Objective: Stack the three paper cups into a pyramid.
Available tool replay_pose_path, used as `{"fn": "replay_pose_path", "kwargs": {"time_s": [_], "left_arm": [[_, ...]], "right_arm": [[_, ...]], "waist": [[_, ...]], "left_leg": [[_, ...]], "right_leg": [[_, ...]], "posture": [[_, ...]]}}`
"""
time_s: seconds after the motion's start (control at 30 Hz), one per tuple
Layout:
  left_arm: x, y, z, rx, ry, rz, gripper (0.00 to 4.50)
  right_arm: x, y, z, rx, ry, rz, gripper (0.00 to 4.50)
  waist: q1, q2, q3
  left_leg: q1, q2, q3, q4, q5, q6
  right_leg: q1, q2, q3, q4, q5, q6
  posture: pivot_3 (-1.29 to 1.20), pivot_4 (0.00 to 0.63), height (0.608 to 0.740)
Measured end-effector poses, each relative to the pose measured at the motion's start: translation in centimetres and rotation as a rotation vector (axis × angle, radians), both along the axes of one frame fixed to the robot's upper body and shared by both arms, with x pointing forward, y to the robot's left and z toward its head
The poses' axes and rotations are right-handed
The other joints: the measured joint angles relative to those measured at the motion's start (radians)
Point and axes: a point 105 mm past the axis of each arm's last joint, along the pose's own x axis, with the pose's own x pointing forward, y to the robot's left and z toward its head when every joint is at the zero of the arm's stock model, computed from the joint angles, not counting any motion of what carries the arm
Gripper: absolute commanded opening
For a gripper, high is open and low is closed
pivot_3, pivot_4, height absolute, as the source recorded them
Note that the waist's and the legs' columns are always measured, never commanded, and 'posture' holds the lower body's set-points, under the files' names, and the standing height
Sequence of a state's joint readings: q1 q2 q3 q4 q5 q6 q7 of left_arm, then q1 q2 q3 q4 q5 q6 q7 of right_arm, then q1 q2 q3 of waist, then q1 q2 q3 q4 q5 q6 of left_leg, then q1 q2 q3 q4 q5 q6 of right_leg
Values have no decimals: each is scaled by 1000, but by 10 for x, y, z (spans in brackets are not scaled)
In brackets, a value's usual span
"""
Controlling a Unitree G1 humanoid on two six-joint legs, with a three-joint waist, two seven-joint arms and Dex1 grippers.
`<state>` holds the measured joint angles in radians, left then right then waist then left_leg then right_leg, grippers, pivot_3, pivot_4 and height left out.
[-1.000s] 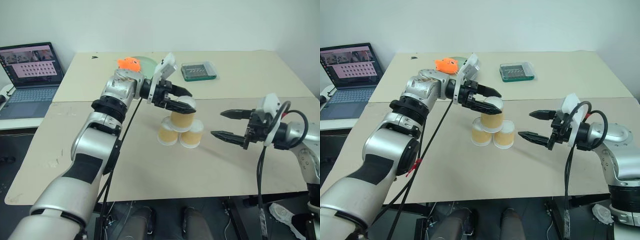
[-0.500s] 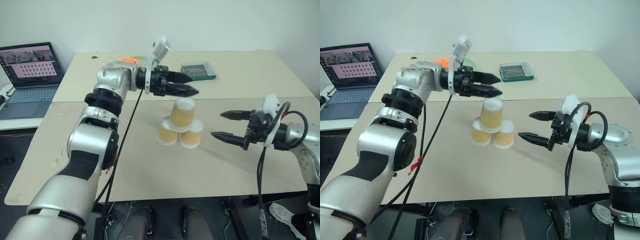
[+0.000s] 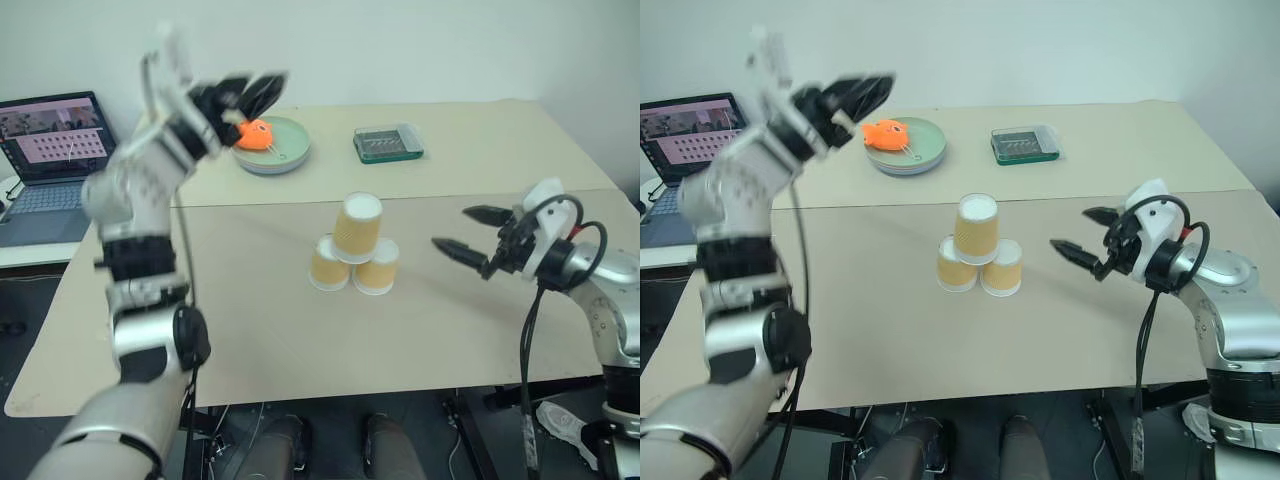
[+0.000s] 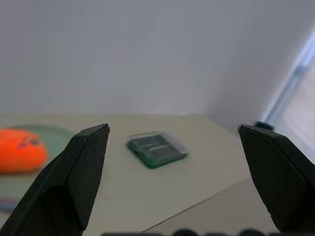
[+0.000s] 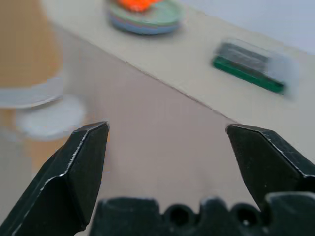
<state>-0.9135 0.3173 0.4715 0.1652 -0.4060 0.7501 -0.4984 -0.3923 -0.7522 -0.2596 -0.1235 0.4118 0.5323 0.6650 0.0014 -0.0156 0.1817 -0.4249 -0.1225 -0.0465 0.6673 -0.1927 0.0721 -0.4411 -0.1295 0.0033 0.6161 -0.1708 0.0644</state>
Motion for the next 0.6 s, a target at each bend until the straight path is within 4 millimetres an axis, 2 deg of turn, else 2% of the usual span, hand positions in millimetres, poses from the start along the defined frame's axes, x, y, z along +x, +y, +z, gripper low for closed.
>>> {"fn": "replay_pose_path", "kwargs": {"time_s": [0.13,0.23,0.3,0.4,0.47,0.5,0.6], "left_arm": [[-20,55,-27,16,44,323,4454],[-34,79,-51,55,89,476,4454],[-51,97,-76,79,117,584,4454],[-70,114,-114,85,198,666,4454],[-78,120,-127,99,215,693,4454],[-80,122,-128,101,206,701,4454],[-82,124,-127,107,172,714,4454]], "right_arm": [[10,-24,12,23,-83,-233,4500],[14,-34,5,19,-85,-341,4500],[19,-43,-7,19,-71,-434,4500],[16,-55,-34,11,-22,-529,4500],[11,-58,-57,12,29,-558,4500],[8,-58,-66,16,50,-562,4500],[4,-60,-73,15,57,-567,4500]], "waist": [[10,0,0],[15,0,0],[16,-1,-2],[18,-2,-2],[20,-2,-2],[20,-2,-2],[19,-2,-3]], "left_leg": [[1,0,0,-1,0,0],[2,0,0,-1,-1,0],[3,0,1,-2,-4,5],[3,0,1,-2,-4,6],[3,0,1,-2,-4,6],[3,0,1,-2,-4,6],[5,0,1,-2,-4,5]], "right_leg": [[1,0,0,-2,0,0],[3,0,0,-2,0,0],[4,0,0,-3,1,0],[3,0,0,-3,1,0],[3,0,0,-3,1,-1],[3,0,0,-3,1,-1],[3,0,0,-3,2,-1]], "posture": [[0,150,740],[0,150,740],[0,150,740],[0,150,740],[0,150,740],[0,150,740],[0,150,740]]}}
